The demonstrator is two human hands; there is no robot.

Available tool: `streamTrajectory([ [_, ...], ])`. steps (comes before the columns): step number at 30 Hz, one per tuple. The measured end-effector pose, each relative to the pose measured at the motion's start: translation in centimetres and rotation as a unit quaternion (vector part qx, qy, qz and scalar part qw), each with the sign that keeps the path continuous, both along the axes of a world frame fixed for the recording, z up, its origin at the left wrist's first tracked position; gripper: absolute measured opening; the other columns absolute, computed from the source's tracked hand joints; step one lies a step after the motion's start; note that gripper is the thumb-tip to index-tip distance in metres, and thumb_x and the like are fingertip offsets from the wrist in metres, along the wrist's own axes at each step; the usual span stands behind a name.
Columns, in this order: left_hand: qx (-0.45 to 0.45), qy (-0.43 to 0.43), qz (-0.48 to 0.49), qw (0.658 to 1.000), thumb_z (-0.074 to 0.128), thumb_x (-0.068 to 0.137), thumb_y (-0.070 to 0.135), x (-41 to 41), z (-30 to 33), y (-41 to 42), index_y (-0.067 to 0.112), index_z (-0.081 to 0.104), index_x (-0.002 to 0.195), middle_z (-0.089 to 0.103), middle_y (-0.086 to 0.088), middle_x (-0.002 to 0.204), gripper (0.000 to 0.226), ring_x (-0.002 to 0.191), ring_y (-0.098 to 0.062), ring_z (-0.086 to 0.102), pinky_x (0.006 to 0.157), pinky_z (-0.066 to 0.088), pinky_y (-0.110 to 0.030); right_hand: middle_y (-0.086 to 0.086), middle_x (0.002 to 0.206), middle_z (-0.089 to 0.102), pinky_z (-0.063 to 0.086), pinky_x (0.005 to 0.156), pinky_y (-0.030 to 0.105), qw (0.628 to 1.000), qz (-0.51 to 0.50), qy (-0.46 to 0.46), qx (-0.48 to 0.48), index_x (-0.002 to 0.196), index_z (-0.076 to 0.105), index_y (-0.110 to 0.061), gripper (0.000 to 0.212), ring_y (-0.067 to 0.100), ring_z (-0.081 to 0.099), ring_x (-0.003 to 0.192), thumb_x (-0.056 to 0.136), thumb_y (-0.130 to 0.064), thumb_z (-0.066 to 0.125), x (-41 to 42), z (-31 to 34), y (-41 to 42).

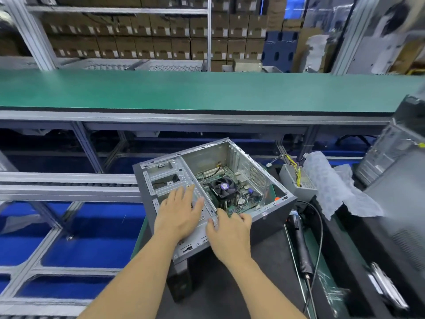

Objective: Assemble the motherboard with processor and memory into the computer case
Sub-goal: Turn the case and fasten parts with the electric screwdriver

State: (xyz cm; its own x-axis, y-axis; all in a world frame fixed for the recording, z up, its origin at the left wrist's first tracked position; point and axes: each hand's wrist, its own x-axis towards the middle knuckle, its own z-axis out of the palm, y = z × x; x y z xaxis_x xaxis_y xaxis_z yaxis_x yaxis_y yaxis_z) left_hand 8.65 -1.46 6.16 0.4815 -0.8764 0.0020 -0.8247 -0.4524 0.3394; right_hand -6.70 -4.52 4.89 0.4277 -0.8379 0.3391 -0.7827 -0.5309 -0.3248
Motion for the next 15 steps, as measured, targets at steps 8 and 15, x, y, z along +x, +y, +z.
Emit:
streamTrajectory([
  [8,0.049,0.058,0.091,0.993,0.011,0.094,0.072,-6.0,0.1,-0.2,0.022,-0.003,0.159,-0.008,-0.005,0.167,0.083,0.153,-0.023,-0.011,0.121,0.003,-0.048,0.002,0.086,0.074,0.022,0.094,0.026,0.993,0.101,0.004,0.058,0.114,0.075,-0.016,0.056,0.020,0.064,0.094,0.087,-0.054,0.044,-5.0,-0.3,-4.4],
  [15,-0.007,0.019,0.106,0.994,0.020,0.096,0.066,-8.7,0.1,-0.8,0.019,0.000,0.158,-0.002,-0.015,0.166,0.081,0.152,-0.033,-0.006,0.121,-0.001,-0.050,0.011,0.115,0.066,0.037,0.108,0.043,0.996,0.049,-0.030,0.070,0.113,0.076,-0.018,0.026,0.030,0.050,0.116,0.094,-0.032,0.064,-6.4,1.0,-5.5],
])
